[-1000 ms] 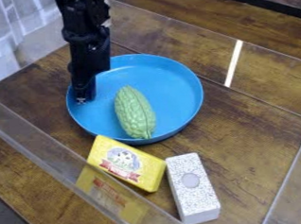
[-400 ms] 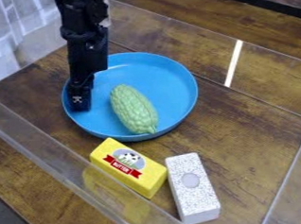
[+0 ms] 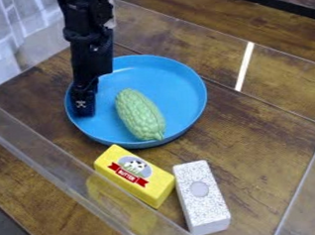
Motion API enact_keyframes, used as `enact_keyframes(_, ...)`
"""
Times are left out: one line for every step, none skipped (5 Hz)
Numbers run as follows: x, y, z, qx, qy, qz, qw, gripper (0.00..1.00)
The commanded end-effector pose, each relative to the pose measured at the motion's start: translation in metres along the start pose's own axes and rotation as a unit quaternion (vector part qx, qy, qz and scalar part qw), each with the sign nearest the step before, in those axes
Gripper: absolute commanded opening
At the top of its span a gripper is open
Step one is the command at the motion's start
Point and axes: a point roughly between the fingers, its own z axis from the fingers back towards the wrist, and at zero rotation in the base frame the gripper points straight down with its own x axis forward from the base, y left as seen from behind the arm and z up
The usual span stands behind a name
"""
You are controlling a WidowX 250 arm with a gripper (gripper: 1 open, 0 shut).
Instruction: Put the yellow block in the blue tray
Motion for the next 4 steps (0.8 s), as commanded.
enact_keyframes(0.000,0.000,0.000,-0.001,0.000,0.003,1.0000,1.00)
enact_keyframes(0.005,-0.005,0.001,0.004,-0.004,-0.007,1.0000,1.00)
enact_keyframes(0.009,-0.011,0.002,0.008,-0.007,-0.018,0.9998,1.00)
enact_keyframes(0.013,-0.016,0.004,0.013,-0.010,-0.027,0.9995,1.00)
